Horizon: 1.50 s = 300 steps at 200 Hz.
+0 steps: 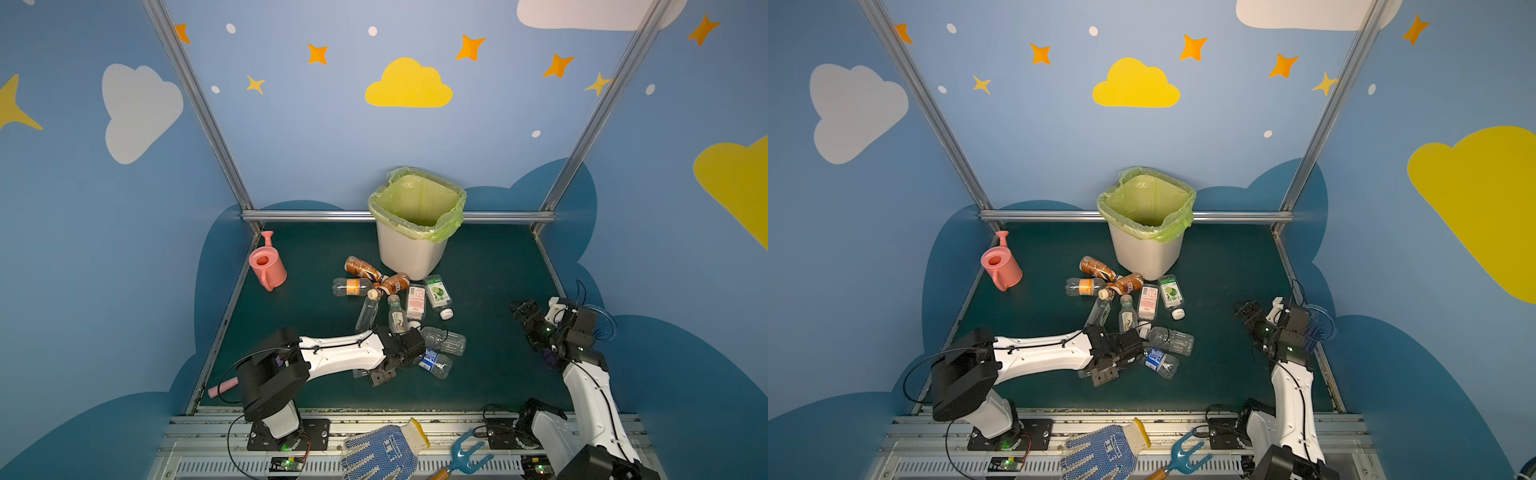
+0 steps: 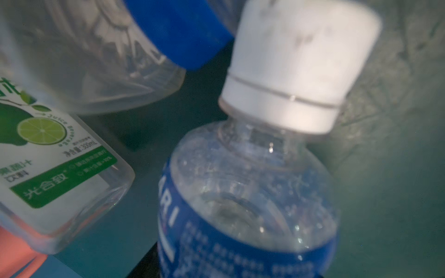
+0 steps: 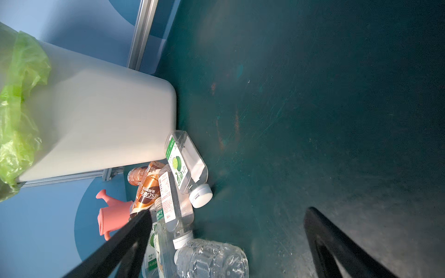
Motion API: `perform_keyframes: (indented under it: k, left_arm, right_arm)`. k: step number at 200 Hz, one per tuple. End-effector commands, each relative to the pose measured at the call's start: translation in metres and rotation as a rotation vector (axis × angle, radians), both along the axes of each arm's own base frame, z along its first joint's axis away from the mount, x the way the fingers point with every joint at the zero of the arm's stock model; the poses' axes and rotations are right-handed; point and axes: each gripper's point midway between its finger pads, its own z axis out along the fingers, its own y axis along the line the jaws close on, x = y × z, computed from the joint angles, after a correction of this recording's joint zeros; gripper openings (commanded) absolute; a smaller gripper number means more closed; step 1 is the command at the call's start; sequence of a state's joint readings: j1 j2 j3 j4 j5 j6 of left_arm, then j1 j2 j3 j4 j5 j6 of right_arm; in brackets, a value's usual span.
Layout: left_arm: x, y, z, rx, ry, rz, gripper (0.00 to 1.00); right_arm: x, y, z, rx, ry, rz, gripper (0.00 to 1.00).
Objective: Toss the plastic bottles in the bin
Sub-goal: 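Grasp the white-cap blue-label water bottle with the left gripper, then lift the water bottle with the left gripper toward the bin, then open the left gripper over the bin to drop the bottle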
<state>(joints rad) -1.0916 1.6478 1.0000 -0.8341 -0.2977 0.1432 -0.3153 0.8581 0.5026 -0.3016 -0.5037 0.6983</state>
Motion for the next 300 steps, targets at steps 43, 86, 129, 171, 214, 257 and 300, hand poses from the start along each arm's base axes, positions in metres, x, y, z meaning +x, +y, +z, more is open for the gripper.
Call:
perform_keyframes:
  k: [43, 86, 129, 171, 214, 257, 300]
  left_arm:
    - [-0.004, -0.006, 0.064, -0.184, -0.067, 0.015, 0.51]
    - [0.006, 0.005, 0.134, -0.334, -0.219, 0.041, 0.51]
    - [0.053, 0.013, 0.308, -0.693, -0.675, 0.064, 0.50]
    - [0.063, 0.031, 0.517, -1.201, -1.148, 0.006, 0.51]
    - [0.180, -0.026, 0.511, -1.379, -0.925, 0.109, 0.53]
    - [0.275, -0.095, 0.445, -1.386, -0.590, 0.275, 0.77]
    - [0.245, -0.059, 0.543, -1.488, -0.827, 0.216, 1.00]
  right_arm:
    - [0.009, -0.008, 0.002, 0.020, -0.002, -0.011, 0.98]
    - [0.022, -0.013, 0.009, 0.038, 0.002, -0.020, 0.98]
    - [0.042, -0.014, 0.019, 0.068, -0.011, 0.008, 0.98]
    - [0.063, -0.010, 0.036, 0.123, -0.034, 0.054, 0.98]
    - [0.065, -0.001, 0.037, 0.137, -0.037, 0.078, 0.98]
    - [0.060, 0.001, 0.039, 0.128, -0.031, 0.092, 0.98]
    - [0.055, -0.005, 0.054, 0.106, -0.060, 0.052, 0.98]
